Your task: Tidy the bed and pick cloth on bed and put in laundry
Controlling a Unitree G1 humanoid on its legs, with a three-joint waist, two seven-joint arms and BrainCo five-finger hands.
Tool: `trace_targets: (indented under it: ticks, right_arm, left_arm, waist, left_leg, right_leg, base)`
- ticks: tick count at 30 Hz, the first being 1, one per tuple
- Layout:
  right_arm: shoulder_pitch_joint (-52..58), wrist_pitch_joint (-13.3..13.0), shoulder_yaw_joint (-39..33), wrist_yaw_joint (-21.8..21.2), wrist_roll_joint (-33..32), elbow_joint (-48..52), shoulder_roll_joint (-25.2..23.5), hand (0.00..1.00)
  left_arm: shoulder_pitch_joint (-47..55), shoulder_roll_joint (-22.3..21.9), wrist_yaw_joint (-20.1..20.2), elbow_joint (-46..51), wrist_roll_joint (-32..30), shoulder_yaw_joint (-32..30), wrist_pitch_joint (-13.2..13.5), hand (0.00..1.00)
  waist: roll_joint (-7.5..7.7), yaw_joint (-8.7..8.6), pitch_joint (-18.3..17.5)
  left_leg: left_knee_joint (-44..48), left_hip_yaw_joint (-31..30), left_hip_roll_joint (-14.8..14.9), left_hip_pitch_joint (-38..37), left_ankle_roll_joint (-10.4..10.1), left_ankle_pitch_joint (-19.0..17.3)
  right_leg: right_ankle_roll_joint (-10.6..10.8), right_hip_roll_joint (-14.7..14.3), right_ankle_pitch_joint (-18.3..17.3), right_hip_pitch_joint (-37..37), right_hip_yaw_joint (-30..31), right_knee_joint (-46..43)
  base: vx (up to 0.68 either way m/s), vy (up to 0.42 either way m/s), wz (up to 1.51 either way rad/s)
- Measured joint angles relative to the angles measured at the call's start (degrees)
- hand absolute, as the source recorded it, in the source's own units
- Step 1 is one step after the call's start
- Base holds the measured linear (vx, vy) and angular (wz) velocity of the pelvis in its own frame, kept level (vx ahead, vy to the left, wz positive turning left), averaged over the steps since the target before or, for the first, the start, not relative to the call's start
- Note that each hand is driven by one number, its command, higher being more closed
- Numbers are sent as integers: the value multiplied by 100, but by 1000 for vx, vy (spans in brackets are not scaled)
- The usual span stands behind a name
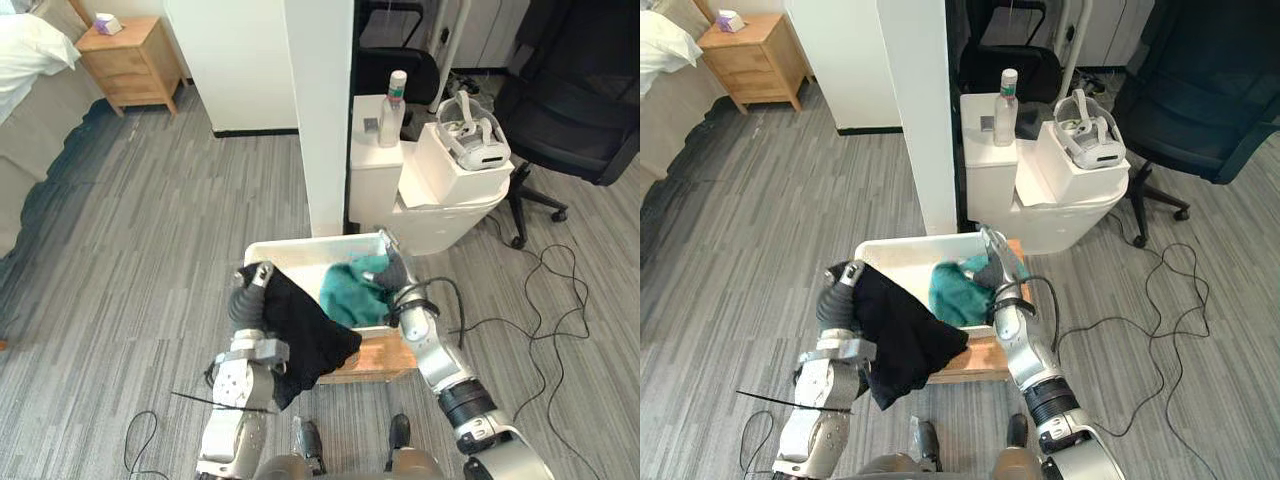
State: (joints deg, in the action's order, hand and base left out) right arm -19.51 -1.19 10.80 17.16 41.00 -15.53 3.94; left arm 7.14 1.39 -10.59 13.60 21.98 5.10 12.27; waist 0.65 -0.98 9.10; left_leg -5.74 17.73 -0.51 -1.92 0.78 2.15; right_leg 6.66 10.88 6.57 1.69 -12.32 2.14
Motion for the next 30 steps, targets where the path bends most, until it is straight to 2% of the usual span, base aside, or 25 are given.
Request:
trace_targets:
  ticks: [3,6,9,13,14,15,16,19,20,27,30]
  right_arm:
    - [36,50,-196,172,238,175,5,0]
    - [188,101,-385,222,251,365,47,0]
    - [348,146,-562,302,227,541,108,0]
    - [527,143,-803,404,-9,666,108,0]
    - [732,142,-907,419,-187,754,122,0]
    - [770,142,-916,420,-233,765,124,0]
    - [900,138,-921,424,-305,788,127,0]
    - [1212,101,-917,431,-505,965,152,0]
    - [1484,49,-922,430,-544,1132,153,0]
    - [2396,-85,-915,404,-691,1465,224,0]
    - [2666,-87,-932,403,-715,1465,288,0]
  left_arm:
    - [-6,2,-146,27,-53,-213,13,100]
    - [-144,8,-356,29,-160,-472,15,100]
    - [-521,54,-548,28,-342,-736,20,100]
    - [-1217,429,-914,-193,-782,-1056,44,100]
    - [-1724,696,-1116,-681,-999,-1097,41,100]
    - [-1802,742,-1135,-787,-1039,-1102,39,100]
    - [-2139,970,-1236,-1187,-1127,-1118,3,100]
    - [-2700,1301,-1349,-1806,-1262,-1129,-87,100]
    - [-2923,1412,-1355,-2047,-1272,-1131,-199,100]
    - [-3227,1473,-1340,-2570,-1613,-846,-477,100]
    - [-3329,1377,-1324,-2886,-1865,-559,-556,100]
  waist:
    - [70,-13,-44]
    - [159,-13,-161]
    - [183,-54,-204]
    - [184,-139,-221]
    - [172,-173,-323]
    - [170,-181,-346]
    - [169,-245,-399]
    - [177,-359,-486]
    - [165,-471,-505]
    - [62,-789,-653]
    - [62,-832,-653]
  left_leg:
    - [-1,66,27,-64,-1,0]
    - [0,138,57,-111,-3,0]
    - [1,207,54,-170,-3,1]
    - [-2,339,54,-243,-7,-4]
    - [-4,373,56,-247,-8,-5]
    - [-4,381,57,-248,-8,-5]
    - [-5,462,65,-291,-20,-14]
    - [-7,637,90,-251,-61,-44]
    - [-7,690,93,-254,-61,-44]
    - [-8,921,180,-227,-141,-92]
    - [-7,928,198,-205,-150,-97]
  right_leg:
    - [0,-35,0,-25,57,0]
    - [0,-81,1,-34,136,4]
    - [-13,-93,17,-55,170,0]
    - [-31,-116,63,-54,302,11]
    - [-32,-124,66,-35,335,19]
    - [-32,-127,66,-33,343,21]
    - [-40,-149,70,-30,432,23]
    - [-113,-183,109,66,624,112]
    - [-94,-208,122,78,628,131]
    - [-148,-299,165,249,921,203]
    - [-115,-320,210,260,924,246]
  base:
    - [-49,-26,-14]
    - [-24,-32,-13]
    - [-17,-20,-12]
    - [-37,-12,-18]
    - [-38,-16,-13]
    - [-35,-24,-21]
    - [-18,-15,-26]
    - [-38,-23,-32]
    - [-20,-27,-27]
    - [16,-34,-26]
    - [21,-39,-4]
